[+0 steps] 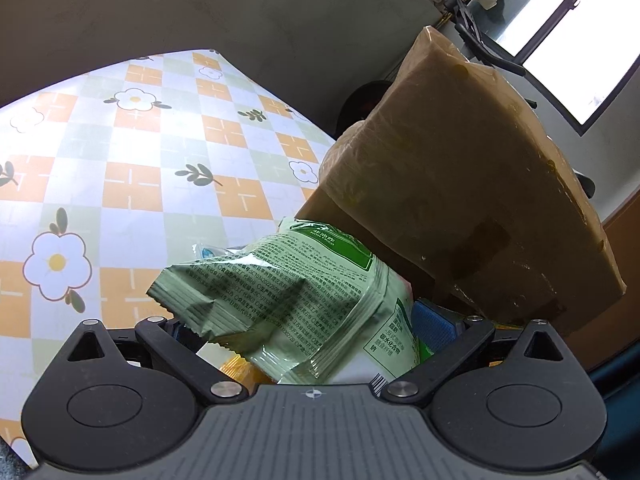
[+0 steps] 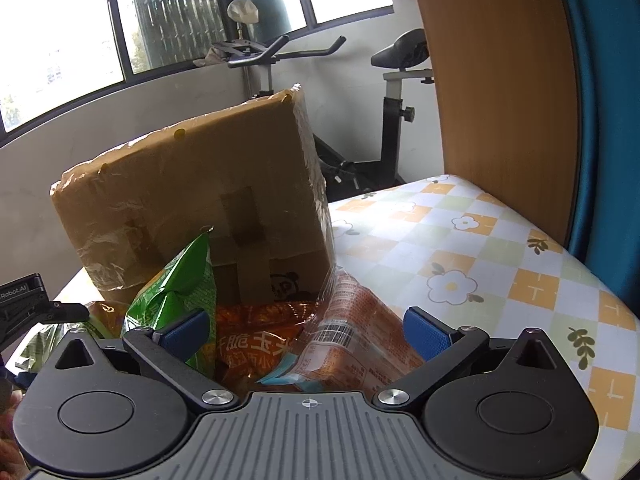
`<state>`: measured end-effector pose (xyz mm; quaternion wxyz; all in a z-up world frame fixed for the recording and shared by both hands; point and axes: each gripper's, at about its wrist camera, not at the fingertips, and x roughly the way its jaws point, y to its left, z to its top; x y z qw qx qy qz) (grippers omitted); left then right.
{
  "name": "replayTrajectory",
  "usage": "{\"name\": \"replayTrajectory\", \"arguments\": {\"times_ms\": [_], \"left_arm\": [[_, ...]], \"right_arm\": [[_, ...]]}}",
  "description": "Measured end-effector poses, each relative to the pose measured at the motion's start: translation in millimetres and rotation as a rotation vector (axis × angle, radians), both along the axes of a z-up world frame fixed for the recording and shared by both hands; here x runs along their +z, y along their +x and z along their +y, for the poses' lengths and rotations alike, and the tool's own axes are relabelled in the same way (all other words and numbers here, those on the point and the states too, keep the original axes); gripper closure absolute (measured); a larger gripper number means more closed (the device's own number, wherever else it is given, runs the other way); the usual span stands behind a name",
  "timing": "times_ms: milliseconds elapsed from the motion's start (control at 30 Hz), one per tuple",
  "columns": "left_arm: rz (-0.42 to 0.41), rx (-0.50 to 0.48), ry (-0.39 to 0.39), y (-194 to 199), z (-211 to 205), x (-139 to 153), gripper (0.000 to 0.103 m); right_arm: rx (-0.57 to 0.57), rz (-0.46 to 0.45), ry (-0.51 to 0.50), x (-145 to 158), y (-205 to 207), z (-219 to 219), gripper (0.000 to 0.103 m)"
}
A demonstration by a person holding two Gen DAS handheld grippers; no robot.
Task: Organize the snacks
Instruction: 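Grasp the light green bag with the left tool while the right tool grasps the pink sausage pack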
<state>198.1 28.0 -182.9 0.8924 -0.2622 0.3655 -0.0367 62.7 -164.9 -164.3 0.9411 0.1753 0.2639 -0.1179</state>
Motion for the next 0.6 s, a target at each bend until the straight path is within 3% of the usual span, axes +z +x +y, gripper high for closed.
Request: {"name": "replayTrajectory", "arguments": {"times_ms": [133,300,600], "left_arm": [[-0.002,-0.004,-0.039,5.4,1.4,-5.7,0.001],[-0.059,-0.032,-0.011,-3.5,3.7,1.2,0.023],[-0.139,-0.034,0.011,-19.5,10.0,17.2,0.028]], "right_arm": [[-0.002,0.017,0.025,-4.4,1.2,-3.5,0.000],[-0.021,0.036,0.079,-11.9,1.6,-12.3,0.000],[-0.074,0.061,0.164,-24.8,3.1,-30.5,0.002]]}}
